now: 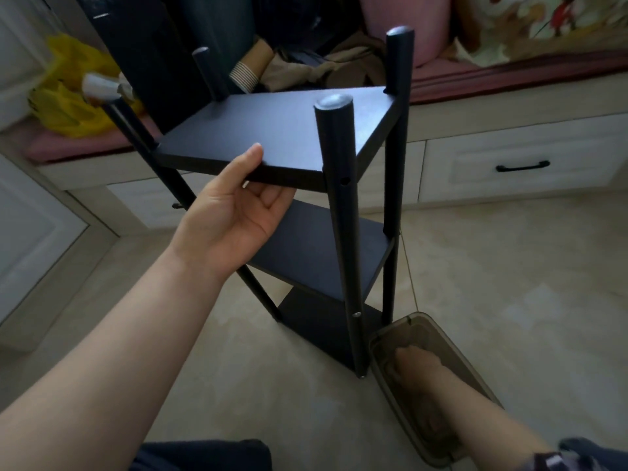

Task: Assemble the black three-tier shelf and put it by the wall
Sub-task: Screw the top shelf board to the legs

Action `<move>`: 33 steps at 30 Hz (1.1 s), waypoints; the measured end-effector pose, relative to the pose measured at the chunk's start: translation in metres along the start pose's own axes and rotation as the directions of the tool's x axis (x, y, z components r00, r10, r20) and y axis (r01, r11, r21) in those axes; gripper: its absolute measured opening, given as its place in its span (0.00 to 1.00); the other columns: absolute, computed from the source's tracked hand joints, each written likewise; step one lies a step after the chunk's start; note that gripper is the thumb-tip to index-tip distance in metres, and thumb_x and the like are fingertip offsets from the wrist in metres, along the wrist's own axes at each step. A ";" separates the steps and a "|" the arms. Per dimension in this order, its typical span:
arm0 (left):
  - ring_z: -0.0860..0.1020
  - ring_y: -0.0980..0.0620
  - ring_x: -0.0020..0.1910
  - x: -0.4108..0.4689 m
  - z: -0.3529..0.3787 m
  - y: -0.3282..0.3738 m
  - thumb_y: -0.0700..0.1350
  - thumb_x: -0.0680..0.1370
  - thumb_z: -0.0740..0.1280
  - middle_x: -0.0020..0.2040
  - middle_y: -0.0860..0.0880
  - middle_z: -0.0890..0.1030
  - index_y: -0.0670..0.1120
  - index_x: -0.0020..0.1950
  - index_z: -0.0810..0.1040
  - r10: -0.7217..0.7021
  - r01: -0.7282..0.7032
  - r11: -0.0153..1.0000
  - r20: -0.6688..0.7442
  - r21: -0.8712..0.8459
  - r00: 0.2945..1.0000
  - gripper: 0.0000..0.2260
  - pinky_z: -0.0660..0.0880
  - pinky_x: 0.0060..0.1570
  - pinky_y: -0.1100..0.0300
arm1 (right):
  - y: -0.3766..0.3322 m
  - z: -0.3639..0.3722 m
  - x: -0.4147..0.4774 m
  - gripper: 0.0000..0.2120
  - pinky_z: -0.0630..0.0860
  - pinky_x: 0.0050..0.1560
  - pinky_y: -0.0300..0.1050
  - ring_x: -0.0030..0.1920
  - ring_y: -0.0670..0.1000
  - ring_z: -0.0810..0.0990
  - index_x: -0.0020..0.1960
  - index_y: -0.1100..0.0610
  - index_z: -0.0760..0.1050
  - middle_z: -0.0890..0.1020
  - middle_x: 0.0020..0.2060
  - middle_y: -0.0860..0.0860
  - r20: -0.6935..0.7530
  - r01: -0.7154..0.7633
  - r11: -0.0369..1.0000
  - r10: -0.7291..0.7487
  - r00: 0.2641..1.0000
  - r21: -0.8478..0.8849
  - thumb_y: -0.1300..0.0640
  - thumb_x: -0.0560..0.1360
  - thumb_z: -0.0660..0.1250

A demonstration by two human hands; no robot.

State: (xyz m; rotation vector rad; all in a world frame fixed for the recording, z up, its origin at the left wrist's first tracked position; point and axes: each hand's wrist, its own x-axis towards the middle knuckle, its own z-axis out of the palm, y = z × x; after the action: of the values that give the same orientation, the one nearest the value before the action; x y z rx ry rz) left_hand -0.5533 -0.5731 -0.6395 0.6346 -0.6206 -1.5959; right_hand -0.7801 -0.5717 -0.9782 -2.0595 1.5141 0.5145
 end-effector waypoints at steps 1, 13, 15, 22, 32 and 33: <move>0.84 0.44 0.58 0.000 0.000 0.001 0.39 0.73 0.71 0.56 0.40 0.85 0.37 0.49 0.86 -0.005 0.005 1.000 -0.004 0.013 1.000 0.08 0.82 0.53 0.53 | -0.002 -0.011 -0.004 0.15 0.76 0.57 0.48 0.60 0.55 0.79 0.65 0.58 0.74 0.79 0.62 0.55 -0.006 0.008 1.000 -0.008 1.000 -0.014 0.55 0.82 0.59; 0.85 0.46 0.54 -0.004 0.004 0.004 0.41 0.73 0.70 0.52 0.42 0.86 0.41 0.55 0.79 -0.016 0.016 0.999 -0.023 0.037 1.000 0.11 0.83 0.51 0.55 | -0.051 -0.184 -0.130 0.10 0.71 0.41 0.46 0.46 0.55 0.78 0.60 0.58 0.75 0.80 0.50 0.54 -0.081 0.295 0.853 -0.362 0.929 -0.430 0.56 0.80 0.62; 0.85 0.45 0.55 -0.003 0.003 0.004 0.41 0.73 0.70 0.53 0.42 0.86 0.41 0.56 0.79 -0.020 0.020 0.999 -0.021 0.026 1.000 0.12 0.83 0.50 0.55 | -0.054 -0.203 -0.160 0.08 0.73 0.41 0.45 0.48 0.52 0.79 0.56 0.52 0.76 0.80 0.48 0.50 -0.169 0.355 0.872 -0.427 0.888 -0.337 0.53 0.80 0.63; 0.85 0.45 0.54 0.003 -0.001 0.003 0.40 0.73 0.70 0.55 0.41 0.86 0.39 0.57 0.80 -0.018 0.018 1.000 -0.004 -0.010 1.000 0.13 0.83 0.46 0.55 | -0.061 -0.228 -0.222 0.04 0.80 0.45 0.41 0.42 0.45 0.83 0.48 0.53 0.81 0.84 0.41 0.44 -0.600 0.676 0.728 -0.491 0.631 0.115 0.58 0.74 0.74; 0.85 0.45 0.53 0.007 -0.005 0.000 0.41 0.74 0.71 0.54 0.41 0.86 0.40 0.55 0.81 -0.021 0.021 1.000 -0.028 0.000 0.999 0.12 0.83 0.45 0.56 | -0.067 -0.241 -0.239 0.05 0.78 0.46 0.37 0.43 0.46 0.83 0.47 0.53 0.82 0.83 0.40 0.42 -0.923 0.814 0.580 -0.298 0.245 0.028 0.56 0.71 0.74; 0.86 0.45 0.53 0.007 -0.005 0.000 0.41 0.73 0.71 0.54 0.41 0.86 0.40 0.54 0.81 -0.021 0.021 1.000 -0.025 0.000 0.999 0.11 0.83 0.45 0.56 | -0.066 -0.242 -0.239 0.06 0.77 0.47 0.35 0.43 0.45 0.83 0.47 0.53 0.82 0.83 0.41 0.42 -0.933 0.819 0.574 -0.283 0.223 0.021 0.56 0.71 0.74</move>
State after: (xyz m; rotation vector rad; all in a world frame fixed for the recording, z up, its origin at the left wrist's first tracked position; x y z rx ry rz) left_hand -0.5506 -0.5799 -0.6428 0.6628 -0.5973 -1.6052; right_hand -0.7899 -0.5246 -0.6350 -2.2278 0.8647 -1.3739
